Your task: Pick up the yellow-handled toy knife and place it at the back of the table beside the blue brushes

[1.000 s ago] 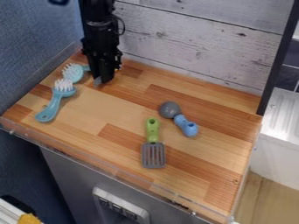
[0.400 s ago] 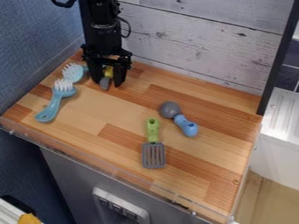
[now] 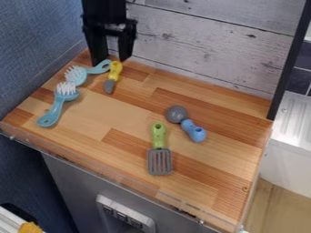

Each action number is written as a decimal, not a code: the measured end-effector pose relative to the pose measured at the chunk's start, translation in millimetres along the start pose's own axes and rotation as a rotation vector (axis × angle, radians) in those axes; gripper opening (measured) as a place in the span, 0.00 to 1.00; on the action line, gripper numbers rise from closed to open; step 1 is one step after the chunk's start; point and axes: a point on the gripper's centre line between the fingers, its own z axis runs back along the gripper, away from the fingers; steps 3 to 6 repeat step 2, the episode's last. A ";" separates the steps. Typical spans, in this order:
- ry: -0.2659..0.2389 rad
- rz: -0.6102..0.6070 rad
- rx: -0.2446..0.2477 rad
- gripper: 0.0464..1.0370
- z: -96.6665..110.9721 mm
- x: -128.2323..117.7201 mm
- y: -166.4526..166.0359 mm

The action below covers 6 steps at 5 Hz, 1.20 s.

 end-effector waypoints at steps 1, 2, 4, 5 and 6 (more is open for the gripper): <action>0.026 -0.099 0.008 0.96 11.5 2.1 -23.2; 0.020 -0.194 0.027 0.96 25.2 3.0 -63.9; 0.020 -0.194 0.027 0.96 25.2 3.0 -63.9; 0.020 -0.194 0.027 0.96 25.2 3.0 -63.9; 0.020 -0.194 0.027 0.96 25.2 3.0 -63.9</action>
